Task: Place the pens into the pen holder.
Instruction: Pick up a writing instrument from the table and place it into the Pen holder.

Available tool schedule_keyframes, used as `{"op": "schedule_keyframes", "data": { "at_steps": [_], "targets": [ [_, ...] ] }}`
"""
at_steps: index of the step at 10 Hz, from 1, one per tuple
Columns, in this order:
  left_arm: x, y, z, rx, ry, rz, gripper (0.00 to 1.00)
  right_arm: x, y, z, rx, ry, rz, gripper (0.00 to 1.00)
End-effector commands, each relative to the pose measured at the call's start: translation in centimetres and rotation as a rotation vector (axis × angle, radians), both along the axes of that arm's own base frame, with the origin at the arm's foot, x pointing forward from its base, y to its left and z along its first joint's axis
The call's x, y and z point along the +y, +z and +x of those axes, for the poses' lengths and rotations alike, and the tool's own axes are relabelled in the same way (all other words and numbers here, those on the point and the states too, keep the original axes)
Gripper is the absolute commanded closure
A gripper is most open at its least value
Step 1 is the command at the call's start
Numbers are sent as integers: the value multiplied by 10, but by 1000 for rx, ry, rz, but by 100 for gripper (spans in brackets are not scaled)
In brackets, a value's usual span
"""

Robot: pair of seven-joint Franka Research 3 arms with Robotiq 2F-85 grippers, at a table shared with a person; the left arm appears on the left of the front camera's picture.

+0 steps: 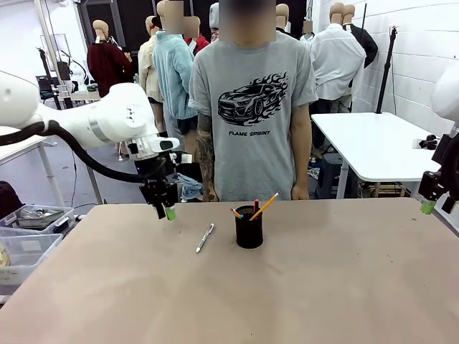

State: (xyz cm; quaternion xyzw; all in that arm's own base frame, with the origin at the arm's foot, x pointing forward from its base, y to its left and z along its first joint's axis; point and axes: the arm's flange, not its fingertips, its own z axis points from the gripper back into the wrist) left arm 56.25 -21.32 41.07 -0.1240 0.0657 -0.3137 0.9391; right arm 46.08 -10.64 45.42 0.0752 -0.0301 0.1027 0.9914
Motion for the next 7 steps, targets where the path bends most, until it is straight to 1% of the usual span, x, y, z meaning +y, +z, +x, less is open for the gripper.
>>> {"op": "schedule_keyframes", "data": {
  "at_steps": [1,2,3,4,5,6,7],
  "targets": [
    [-15,-10,30,-63,19,7,27,0,0,1,-3,0,-8,38],
    [-24,-22,38,-63,0,2,27,0,0,1,-3,0,-8,38],
    [-31,-39,45,-64,11,8,27,0,0,1,-3,0,-8,38],
    [-39,-50,47,-73,10,13,27,0,0,1,-3,0,-8,38],
    [-50,-62,44,-116,2,46,27,0,0,1,-3,0,-8,38],
    [-56,-71,46,-124,-29,54,27,0,0,1,-3,0,-8,38],
    [-61,-76,48,-143,-23,80,27,0,0,1,-3,0,-8,38]
  ]
}}
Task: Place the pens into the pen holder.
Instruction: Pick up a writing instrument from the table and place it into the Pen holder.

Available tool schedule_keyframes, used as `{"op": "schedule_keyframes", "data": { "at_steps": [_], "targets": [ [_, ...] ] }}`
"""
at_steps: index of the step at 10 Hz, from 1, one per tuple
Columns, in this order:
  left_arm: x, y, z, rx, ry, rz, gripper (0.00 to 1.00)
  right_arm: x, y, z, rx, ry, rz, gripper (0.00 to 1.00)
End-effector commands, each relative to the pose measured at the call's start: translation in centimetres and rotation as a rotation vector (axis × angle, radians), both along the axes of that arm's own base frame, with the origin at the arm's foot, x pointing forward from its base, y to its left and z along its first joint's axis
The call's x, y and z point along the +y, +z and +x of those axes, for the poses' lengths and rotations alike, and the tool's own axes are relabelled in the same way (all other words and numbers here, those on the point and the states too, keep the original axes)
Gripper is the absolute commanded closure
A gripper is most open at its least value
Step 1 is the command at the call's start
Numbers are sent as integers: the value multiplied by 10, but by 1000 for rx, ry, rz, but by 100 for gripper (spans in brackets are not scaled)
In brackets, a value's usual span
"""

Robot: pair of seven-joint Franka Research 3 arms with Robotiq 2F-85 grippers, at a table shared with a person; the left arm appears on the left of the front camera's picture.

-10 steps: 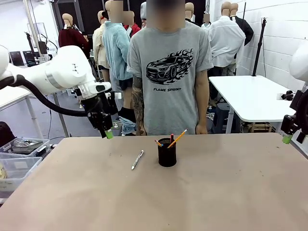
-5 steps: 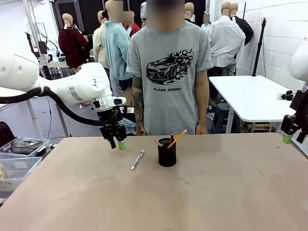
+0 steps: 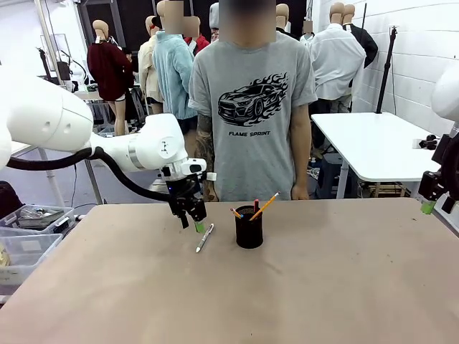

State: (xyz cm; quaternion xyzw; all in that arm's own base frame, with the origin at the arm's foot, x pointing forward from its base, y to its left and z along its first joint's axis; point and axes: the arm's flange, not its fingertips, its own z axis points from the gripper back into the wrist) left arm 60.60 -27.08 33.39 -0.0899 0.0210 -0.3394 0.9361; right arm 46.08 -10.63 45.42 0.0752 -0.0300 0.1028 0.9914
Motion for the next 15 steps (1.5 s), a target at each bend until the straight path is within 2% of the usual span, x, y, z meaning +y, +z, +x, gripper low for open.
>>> {"op": "schedule_keyframes", "data": {
  "at_steps": [1,6,9,10,13,14,15],
  "targets": [
    [-11,0,-1,-59,-3,44,27,0,0,1,-3,-1,-8,38],
    [-37,-17,-13,-106,-59,54,27,0,0,1,-3,-1,-8,38],
    [-43,-32,-16,-86,-68,80,27,0,0,1,-3,-1,-8,38],
    [-44,-32,-16,-93,-71,84,35,0,0,1,-3,-1,-8,38],
    [-42,-34,-16,-97,-59,87,94,0,0,1,-3,-1,-8,38],
    [-42,-33,-16,-93,-59,93,100,0,0,1,-3,-1,-8,38],
    [-42,-32,-17,-85,-63,90,100,0,0,1,-3,-1,-8,38]
  ]
}}
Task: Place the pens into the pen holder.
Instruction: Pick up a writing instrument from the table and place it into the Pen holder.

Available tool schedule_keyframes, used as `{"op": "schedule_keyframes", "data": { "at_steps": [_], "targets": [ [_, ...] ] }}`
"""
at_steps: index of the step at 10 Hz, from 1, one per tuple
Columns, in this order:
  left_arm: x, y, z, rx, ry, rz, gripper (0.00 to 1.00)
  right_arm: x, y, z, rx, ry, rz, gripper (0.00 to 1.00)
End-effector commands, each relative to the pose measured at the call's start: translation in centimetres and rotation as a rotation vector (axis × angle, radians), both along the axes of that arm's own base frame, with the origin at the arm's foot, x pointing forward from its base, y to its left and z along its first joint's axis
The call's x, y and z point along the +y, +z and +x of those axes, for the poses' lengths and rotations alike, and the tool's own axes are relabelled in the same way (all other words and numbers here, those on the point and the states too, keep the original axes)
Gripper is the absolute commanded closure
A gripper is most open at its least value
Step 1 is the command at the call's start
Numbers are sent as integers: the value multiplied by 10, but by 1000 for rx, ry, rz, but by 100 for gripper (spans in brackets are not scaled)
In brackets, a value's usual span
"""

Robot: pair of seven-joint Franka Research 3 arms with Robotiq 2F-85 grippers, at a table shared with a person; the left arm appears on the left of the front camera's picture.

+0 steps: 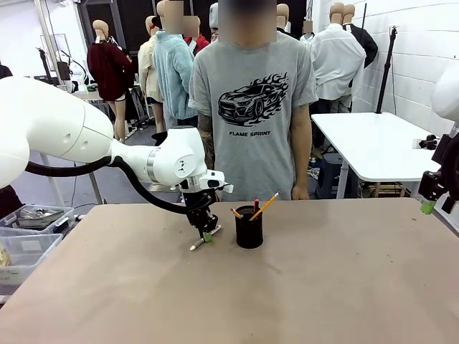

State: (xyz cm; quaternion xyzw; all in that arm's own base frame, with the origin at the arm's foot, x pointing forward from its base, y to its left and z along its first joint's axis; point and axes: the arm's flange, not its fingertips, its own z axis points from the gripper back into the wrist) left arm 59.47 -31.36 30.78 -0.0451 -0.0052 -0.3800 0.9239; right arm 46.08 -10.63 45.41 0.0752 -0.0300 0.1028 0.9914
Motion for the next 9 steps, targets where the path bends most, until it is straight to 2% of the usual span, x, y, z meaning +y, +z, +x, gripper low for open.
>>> {"op": "schedule_keyframes", "data": {
  "at_steps": [1,4,7,8,9],
  "targets": [
    [1,-5,-6,1,18,28,100,0,0,1,-3,-1,-8,38],
    [16,11,-6,28,6,-26,100,0,0,1,-3,-1,-8,38],
    [54,63,-10,-41,24,-163,100,0,0,1,-3,-1,-8,38],
    [68,84,-13,-42,-21,-258,100,0,0,1,-3,-1,-8,38],
    [79,100,-12,-63,-112,-334,100,0,0,1,-3,-1,-8,38]
  ]
}}
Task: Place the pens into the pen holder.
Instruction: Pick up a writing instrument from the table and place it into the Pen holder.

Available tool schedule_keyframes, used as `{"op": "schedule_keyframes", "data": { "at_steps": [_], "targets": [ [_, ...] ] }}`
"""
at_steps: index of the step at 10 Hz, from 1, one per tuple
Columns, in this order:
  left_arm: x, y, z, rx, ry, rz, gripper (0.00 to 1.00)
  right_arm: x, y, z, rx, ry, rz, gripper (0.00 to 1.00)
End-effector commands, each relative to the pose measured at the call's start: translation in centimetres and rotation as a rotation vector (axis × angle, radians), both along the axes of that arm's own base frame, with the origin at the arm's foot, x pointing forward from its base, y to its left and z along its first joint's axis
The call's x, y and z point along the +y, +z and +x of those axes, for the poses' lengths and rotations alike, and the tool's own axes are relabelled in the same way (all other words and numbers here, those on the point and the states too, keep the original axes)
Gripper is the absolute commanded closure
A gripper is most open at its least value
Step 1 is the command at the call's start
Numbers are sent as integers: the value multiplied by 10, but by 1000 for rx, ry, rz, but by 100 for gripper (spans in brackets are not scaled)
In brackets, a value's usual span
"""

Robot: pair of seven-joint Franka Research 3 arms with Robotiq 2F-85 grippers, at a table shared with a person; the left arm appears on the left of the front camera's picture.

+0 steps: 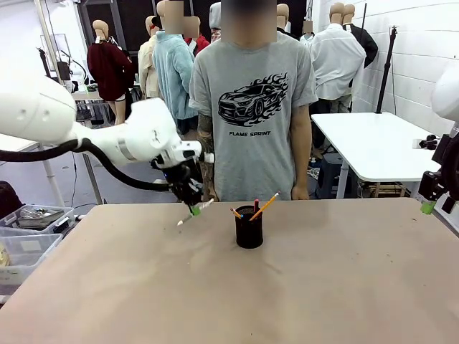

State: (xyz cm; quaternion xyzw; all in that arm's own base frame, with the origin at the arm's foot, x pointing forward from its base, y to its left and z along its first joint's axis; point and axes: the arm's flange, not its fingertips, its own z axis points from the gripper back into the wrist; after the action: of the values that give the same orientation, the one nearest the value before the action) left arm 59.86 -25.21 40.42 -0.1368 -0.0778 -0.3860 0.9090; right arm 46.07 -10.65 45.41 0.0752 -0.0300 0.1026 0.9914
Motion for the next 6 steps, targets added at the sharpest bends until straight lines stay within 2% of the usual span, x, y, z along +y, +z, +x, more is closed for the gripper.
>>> {"op": "schedule_keyframes", "data": {
  "at_steps": [1,3,4,6],
  "targets": [
    [27,16,-14,-26,-139,-208,100,0,0,1,-3,0,-8,38],
    [35,28,-10,-154,-294,-473,100,0,0,1,-3,0,-8,38],
    [34,28,-7,-200,-356,-552,100,0,0,1,-3,0,-8,38],
    [24,26,6,-233,-402,-695,100,0,0,1,-3,0,-8,38]
  ]
}}
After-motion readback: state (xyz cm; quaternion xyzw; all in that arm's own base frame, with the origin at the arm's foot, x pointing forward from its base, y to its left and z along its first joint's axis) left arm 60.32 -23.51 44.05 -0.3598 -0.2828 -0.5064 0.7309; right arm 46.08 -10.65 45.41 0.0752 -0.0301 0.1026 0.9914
